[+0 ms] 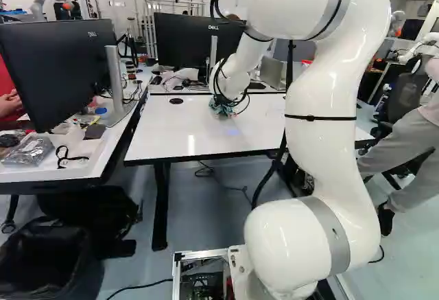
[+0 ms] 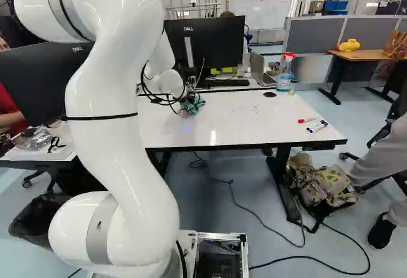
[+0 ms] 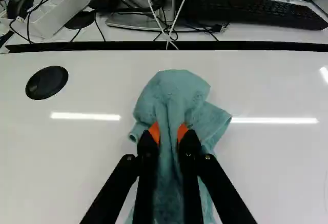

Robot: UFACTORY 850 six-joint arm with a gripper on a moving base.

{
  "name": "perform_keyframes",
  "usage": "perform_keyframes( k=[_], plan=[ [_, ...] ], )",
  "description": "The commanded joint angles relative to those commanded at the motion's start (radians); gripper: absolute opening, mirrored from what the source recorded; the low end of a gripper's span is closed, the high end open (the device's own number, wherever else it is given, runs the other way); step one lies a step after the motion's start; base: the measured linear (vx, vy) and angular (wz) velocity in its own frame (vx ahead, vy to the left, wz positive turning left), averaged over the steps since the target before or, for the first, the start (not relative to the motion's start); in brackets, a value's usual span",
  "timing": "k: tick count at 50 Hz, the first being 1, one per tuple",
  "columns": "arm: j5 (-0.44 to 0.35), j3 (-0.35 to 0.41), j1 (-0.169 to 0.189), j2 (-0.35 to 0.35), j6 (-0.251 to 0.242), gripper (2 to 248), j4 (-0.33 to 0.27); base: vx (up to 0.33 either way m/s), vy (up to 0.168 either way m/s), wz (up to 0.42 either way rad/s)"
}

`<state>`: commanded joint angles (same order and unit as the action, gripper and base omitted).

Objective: Clean the table with the green towel

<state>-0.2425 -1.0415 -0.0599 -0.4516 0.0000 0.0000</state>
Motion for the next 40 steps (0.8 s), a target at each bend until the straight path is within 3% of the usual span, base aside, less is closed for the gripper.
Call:
perform_keyframes(
  k=[40],
  plan=[
    [0.0, -0.207, -0.02, -0.155, 0.0, 55, 0.0, 0.0, 0.0, 0.0]
  ],
)
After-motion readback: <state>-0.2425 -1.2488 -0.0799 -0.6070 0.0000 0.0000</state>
